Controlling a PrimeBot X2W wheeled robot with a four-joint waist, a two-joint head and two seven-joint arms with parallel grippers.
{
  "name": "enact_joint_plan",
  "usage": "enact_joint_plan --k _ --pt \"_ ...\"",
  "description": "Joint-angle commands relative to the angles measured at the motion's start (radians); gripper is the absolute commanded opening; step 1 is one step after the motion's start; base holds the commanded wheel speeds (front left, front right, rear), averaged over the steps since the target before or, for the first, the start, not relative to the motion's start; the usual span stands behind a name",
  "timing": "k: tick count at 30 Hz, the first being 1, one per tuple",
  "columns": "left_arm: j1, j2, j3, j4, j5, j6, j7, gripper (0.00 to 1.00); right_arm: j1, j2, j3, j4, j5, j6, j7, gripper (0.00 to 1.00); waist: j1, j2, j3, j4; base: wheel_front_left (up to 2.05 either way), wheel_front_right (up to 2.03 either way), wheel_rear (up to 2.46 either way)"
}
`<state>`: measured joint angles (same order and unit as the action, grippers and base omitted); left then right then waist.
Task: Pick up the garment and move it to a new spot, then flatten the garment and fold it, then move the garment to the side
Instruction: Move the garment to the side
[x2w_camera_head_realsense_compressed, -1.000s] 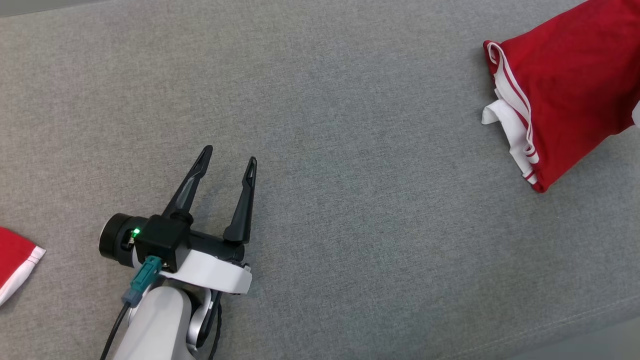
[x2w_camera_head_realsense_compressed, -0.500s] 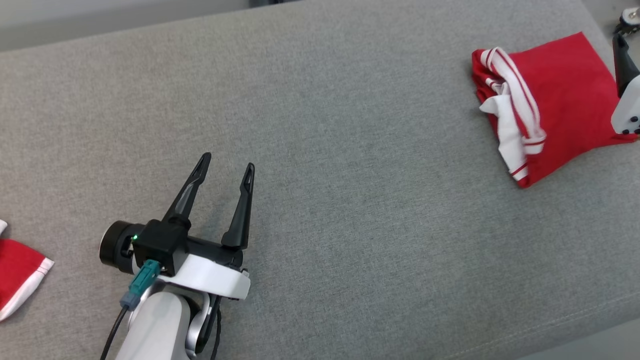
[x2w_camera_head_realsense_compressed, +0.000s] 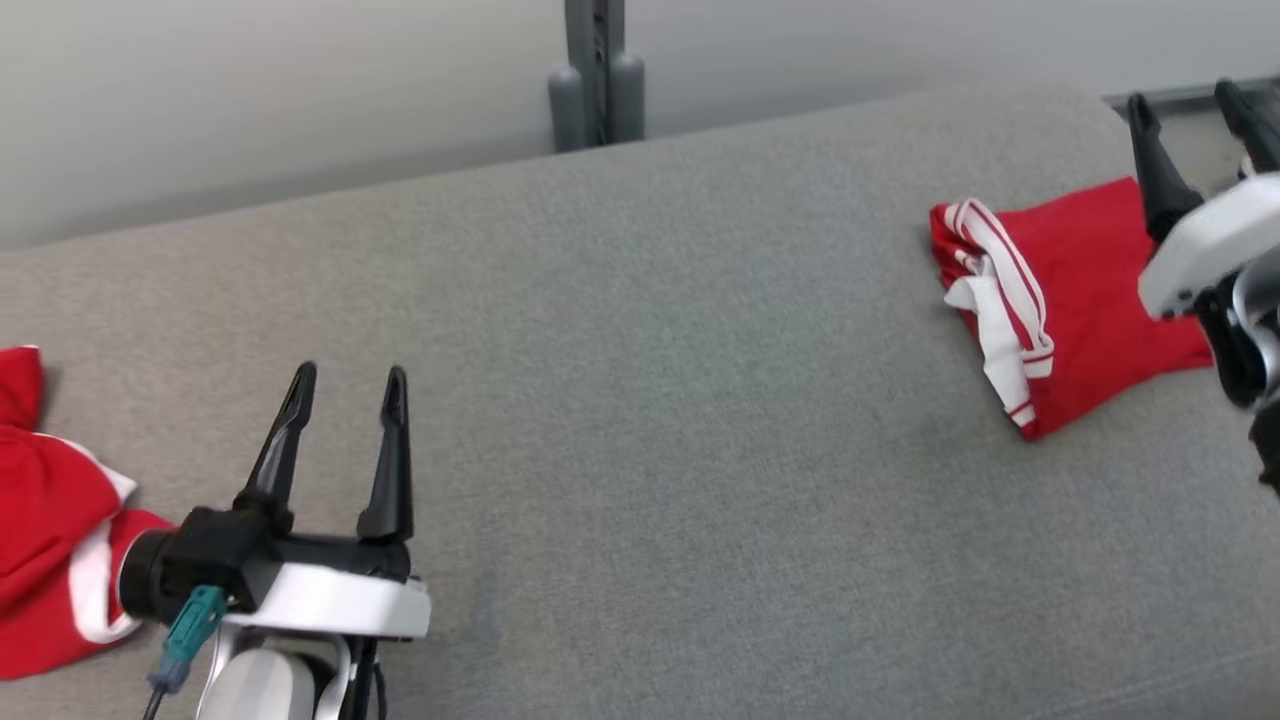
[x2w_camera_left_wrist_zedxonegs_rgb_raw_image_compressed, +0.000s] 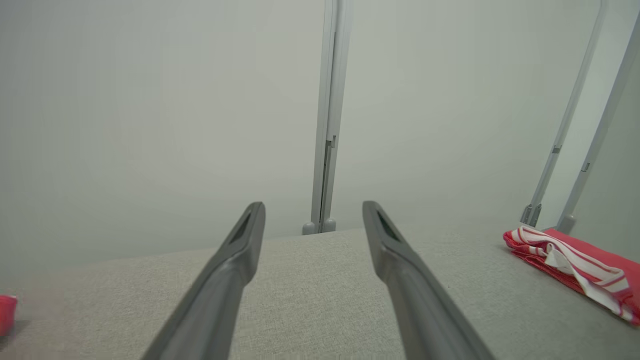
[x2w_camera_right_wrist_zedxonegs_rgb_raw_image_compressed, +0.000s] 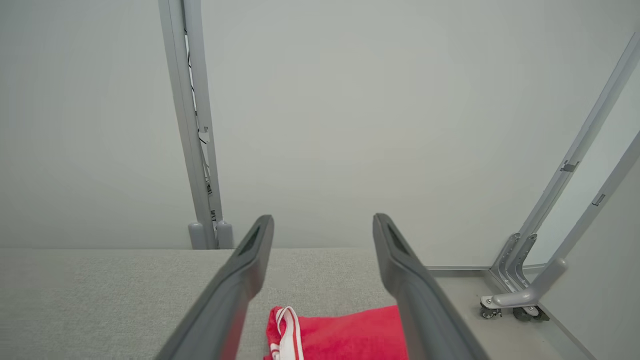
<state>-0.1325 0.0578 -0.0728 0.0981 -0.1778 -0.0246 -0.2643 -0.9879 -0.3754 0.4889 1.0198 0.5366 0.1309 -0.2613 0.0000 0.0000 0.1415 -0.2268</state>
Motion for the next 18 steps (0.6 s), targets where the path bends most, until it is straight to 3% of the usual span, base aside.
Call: enact_joint_plan --k 1,6,11,18 --pt "0.015 0.005 0.007 -0.003 -0.008 0.006 0.0 1.0 0.041 -0.007 -0.008 -0.009 -0.004 0.0 -0.004 1.0 0.0 0.0 -0.043 0.032 0.0 0.0 0.0" --pt "0.076 0.002 0.04 -0.001 -0.02 0.009 0.0 1.0 0.256 -0.005 -0.143 -0.191 -0.034 0.0 -0.004 1.0 0.0 0.0 -0.129 0.092 0.0 0.0 0.0" --pt "0.113 0.0 0.053 0.009 -0.031 0.019 0.0 1.0 0.507 0.049 -0.282 -0.424 -0.06 0.0 -0.004 1.0 0.0 0.0 -0.161 0.142 0.0 0.0 0.0" --pt "0.141 -0.003 0.067 0.019 -0.042 0.031 0.0 1.0 0.748 0.122 -0.357 -0.645 -0.118 0.0 -0.005 1.0 0.0 0.0 -0.164 0.175 0.0 0.0 0.0"
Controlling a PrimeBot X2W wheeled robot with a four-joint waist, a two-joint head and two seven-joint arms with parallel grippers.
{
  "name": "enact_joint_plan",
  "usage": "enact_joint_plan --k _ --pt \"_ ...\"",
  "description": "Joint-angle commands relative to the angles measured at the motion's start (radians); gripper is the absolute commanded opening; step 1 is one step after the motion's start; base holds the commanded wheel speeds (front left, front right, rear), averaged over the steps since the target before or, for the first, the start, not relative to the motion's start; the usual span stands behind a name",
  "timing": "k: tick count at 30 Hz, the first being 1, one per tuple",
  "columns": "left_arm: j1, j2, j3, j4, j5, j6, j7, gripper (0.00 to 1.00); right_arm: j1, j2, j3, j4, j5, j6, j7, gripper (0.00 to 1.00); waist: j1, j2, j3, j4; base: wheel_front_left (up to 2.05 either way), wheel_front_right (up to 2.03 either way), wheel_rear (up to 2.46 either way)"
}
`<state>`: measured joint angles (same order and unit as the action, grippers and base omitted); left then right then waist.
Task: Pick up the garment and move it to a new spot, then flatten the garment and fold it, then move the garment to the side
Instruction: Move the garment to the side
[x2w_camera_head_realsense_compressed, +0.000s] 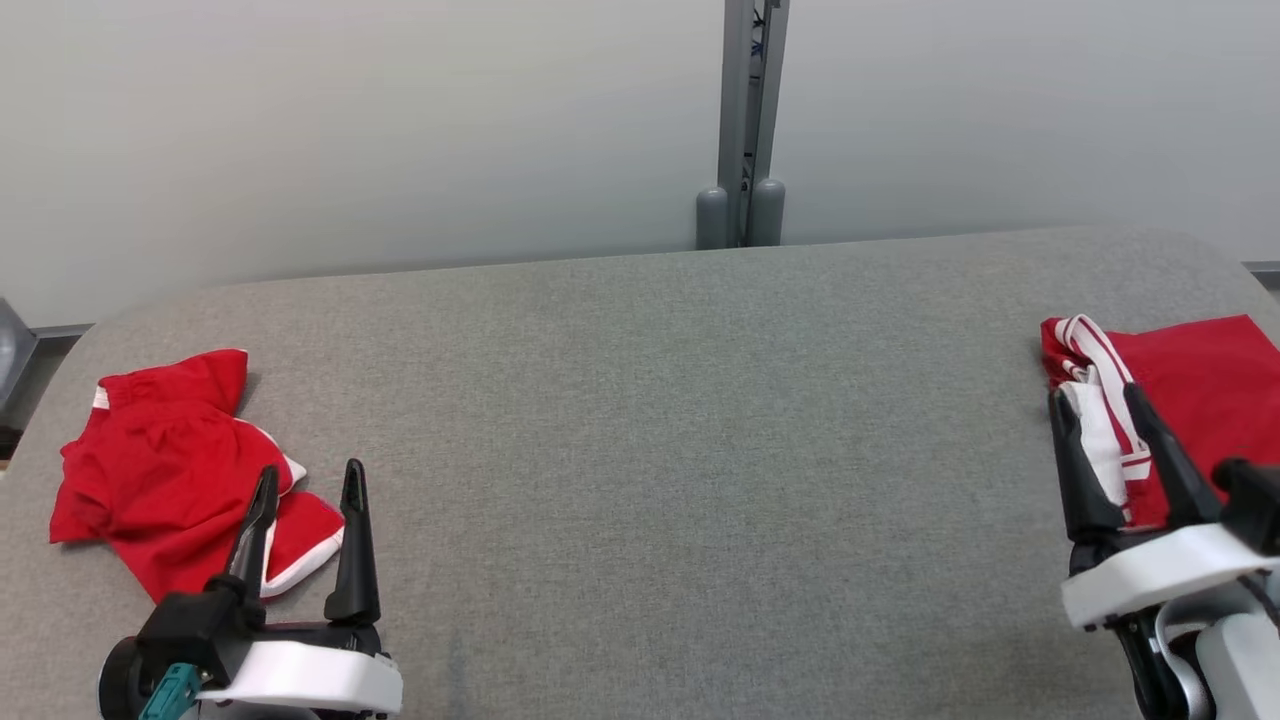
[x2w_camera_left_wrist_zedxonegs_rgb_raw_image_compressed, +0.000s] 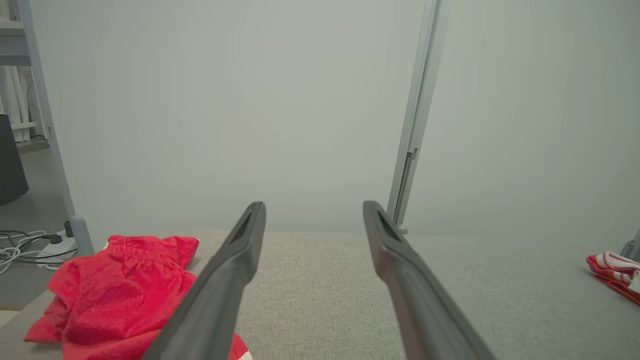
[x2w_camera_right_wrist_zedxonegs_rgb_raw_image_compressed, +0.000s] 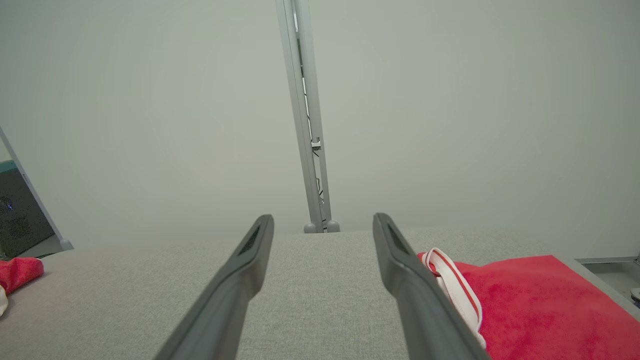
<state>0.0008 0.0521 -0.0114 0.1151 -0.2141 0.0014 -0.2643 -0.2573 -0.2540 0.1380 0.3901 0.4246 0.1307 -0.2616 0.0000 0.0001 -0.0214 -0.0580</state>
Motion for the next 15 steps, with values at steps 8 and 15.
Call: enact_joint_plan --k 8,15 --pt "0.043 0.0 -0.014 0.016 -0.006 0.02 0.0 1.0 0.184 0.046 -0.061 -0.115 -0.078 0.0 -0.004 1.0 0.0 -0.0001 -0.007 0.034 0.0 0.0 0.0" --pt "0.043 0.001 -0.029 0.039 -0.002 0.037 0.0 1.0 0.223 0.085 -0.08 -0.147 -0.116 0.0 -0.004 1.0 0.0 -0.0001 -0.011 0.036 0.0 0.0 0.0"
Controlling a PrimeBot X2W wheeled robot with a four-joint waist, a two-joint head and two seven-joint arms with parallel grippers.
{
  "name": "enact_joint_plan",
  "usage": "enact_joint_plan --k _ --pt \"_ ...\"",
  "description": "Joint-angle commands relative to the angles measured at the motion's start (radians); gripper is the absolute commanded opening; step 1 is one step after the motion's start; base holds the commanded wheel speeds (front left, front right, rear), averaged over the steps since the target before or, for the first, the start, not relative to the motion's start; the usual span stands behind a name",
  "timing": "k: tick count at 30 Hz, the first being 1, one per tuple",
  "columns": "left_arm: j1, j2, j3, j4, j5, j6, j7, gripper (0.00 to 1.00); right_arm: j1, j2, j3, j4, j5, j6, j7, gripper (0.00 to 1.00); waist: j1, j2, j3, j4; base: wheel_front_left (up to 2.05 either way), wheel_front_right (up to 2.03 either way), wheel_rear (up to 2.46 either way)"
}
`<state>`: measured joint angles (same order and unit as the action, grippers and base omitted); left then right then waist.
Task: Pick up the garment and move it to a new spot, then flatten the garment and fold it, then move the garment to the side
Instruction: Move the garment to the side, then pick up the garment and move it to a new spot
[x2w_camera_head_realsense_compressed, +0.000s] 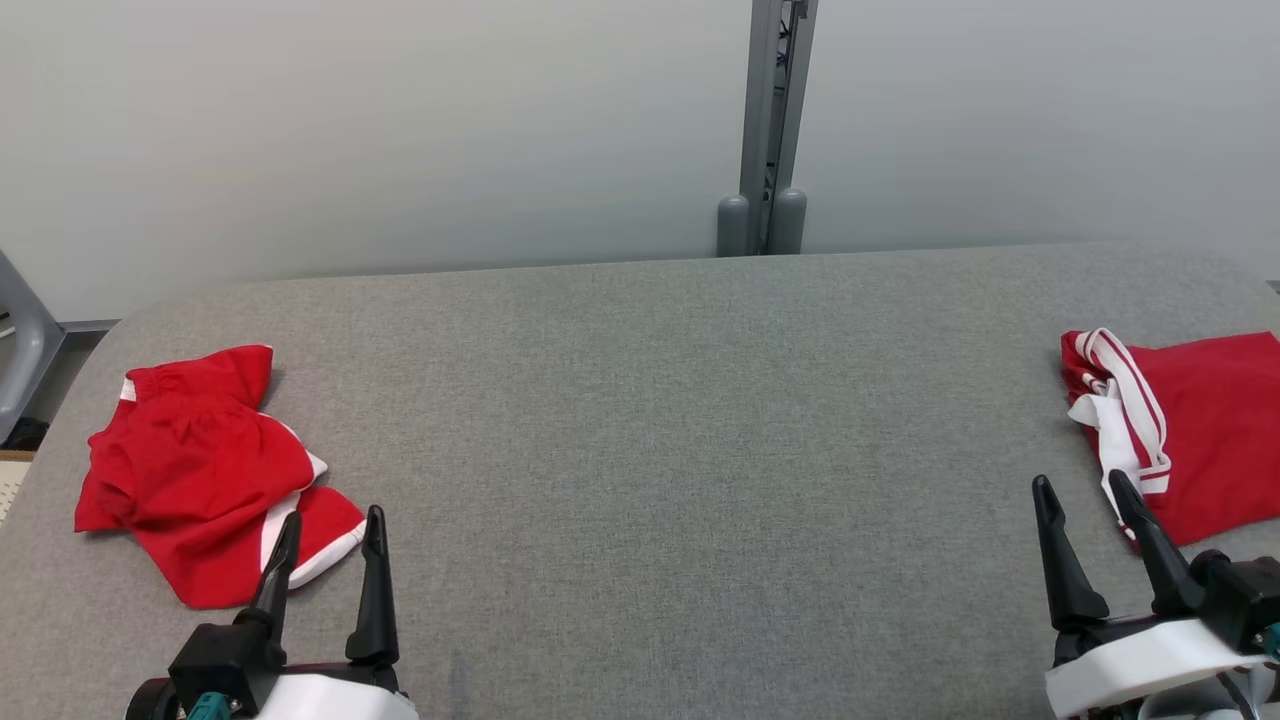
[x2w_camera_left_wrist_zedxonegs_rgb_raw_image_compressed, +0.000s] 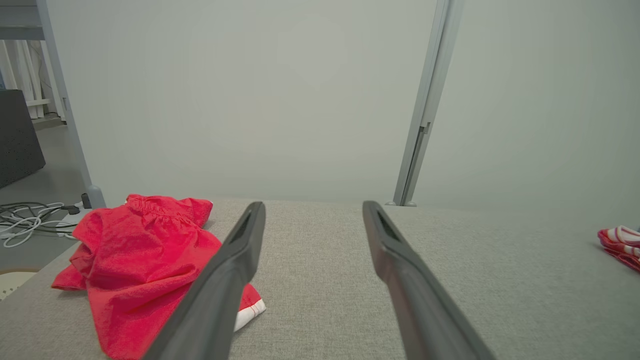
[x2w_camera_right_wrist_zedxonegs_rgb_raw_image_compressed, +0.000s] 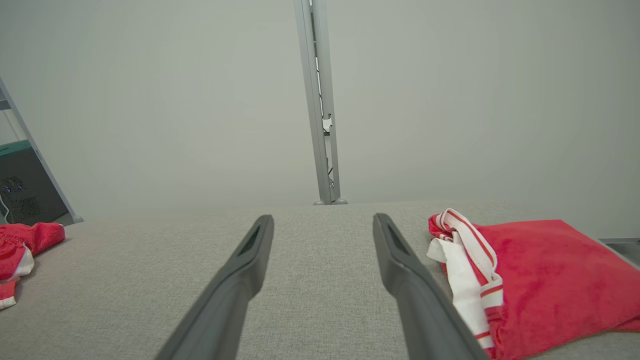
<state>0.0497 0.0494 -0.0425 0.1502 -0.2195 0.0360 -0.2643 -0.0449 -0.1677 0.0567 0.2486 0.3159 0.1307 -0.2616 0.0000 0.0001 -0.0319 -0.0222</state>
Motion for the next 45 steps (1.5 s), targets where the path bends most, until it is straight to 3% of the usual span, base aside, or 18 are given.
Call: enact_joint_plan --k 1,21,45 --pt "-0.01 0.003 0.001 0.005 0.004 0.004 0.0 1.0 0.011 0.001 0.003 -0.007 -0.014 0.0 -0.004 1.0 0.0 -0.0001 -0.001 0.0 0.0 0.0 0.0" --pt "-0.025 0.003 -0.027 0.017 -0.006 0.01 0.0 1.0 -0.013 0.017 0.032 -0.006 -0.035 0.0 -0.004 1.0 0.0 -0.0001 0.01 -0.001 0.0 0.0 0.0" --pt "-0.024 0.003 0.009 0.029 0.012 0.018 0.0 1.0 -0.027 0.023 0.127 0.018 0.001 0.0 -0.004 1.0 0.0 -0.0001 0.014 0.361 0.0 0.0 0.0"
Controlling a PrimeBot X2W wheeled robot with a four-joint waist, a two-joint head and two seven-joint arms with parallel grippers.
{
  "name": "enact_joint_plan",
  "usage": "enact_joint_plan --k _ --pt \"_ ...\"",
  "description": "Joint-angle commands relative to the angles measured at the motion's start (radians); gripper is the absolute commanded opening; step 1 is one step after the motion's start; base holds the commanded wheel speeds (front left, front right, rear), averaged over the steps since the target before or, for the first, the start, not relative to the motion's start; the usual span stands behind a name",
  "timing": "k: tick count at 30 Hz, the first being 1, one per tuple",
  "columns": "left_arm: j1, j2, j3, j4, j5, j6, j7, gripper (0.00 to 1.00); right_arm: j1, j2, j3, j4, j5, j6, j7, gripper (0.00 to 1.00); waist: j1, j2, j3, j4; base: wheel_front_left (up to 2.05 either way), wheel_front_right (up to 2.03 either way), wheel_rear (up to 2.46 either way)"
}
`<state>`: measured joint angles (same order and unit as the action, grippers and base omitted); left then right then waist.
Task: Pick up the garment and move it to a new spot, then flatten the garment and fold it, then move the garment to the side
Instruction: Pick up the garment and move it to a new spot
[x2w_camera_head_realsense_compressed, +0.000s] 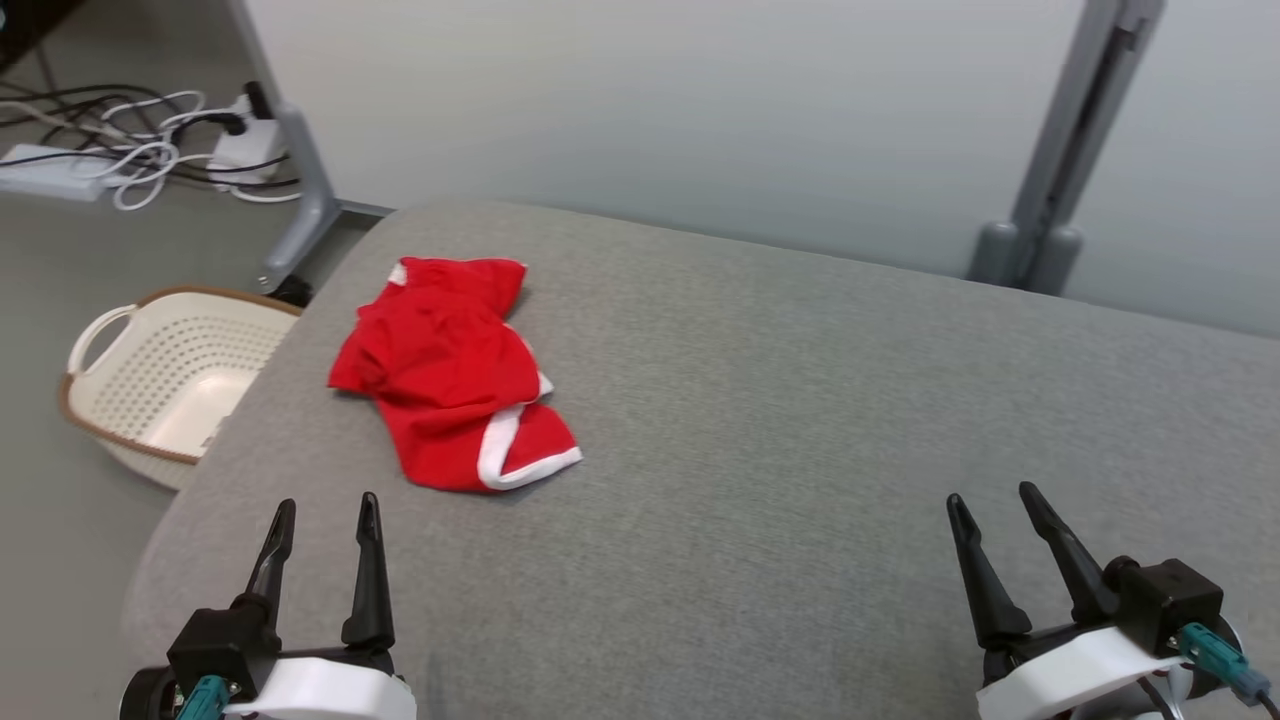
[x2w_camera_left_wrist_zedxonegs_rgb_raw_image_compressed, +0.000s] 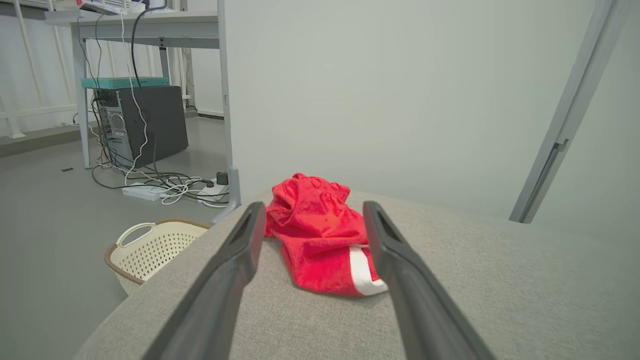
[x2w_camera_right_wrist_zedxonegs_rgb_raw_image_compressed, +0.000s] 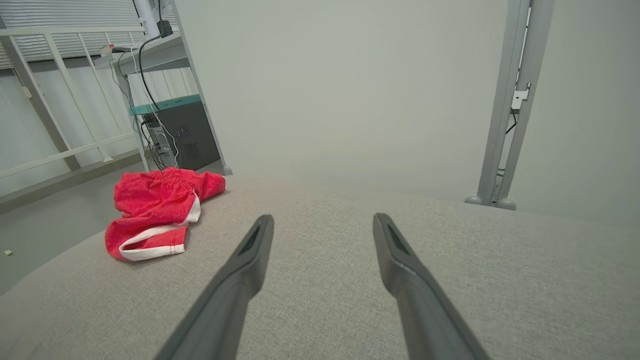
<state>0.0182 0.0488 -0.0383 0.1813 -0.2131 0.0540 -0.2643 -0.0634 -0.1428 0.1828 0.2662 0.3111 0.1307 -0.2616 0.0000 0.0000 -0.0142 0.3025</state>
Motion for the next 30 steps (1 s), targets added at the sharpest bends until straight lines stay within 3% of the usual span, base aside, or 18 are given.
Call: enact_joint_plan --k 1,9,18,24,30 --pt "0.01 0.004 0.006 -0.001 0.007 0.0 0.0 1.0 -0.008 -0.002 0.004 0.002 0.007 0.0 -0.004 1.0 0.0 0.0 -0.006 0.05 0.0 0.0 0.0" --pt "0.013 0.003 0.01 0.003 0.011 -0.01 0.0 1.0 -0.011 0.0 0.019 0.01 0.01 0.0 -0.004 1.0 0.0 0.0 -0.016 0.106 0.0 0.0 0.0" --pt "-0.012 0.031 0.017 -0.005 0.0 -0.028 0.023 1.0 -0.021 0.0 0.045 0.018 0.015 0.0 -0.004 1.0 0.0 0.0 -0.005 0.08 0.0 0.0 0.0" --pt "-0.092 0.083 0.029 -0.057 -0.029 -0.053 0.152 1.0 -0.045 -0.006 0.065 0.017 0.022 0.0 -0.004 1.0 0.0 0.0 0.033 0.019 0.0 0.0 0.0" --pt "-0.231 0.176 0.054 -0.051 -0.061 -0.073 0.369 1.0 -0.072 -0.014 0.074 0.011 0.028 0.0 -0.004 1.0 0.0 0.0 0.083 -0.057 0.0 0.0 0.0"
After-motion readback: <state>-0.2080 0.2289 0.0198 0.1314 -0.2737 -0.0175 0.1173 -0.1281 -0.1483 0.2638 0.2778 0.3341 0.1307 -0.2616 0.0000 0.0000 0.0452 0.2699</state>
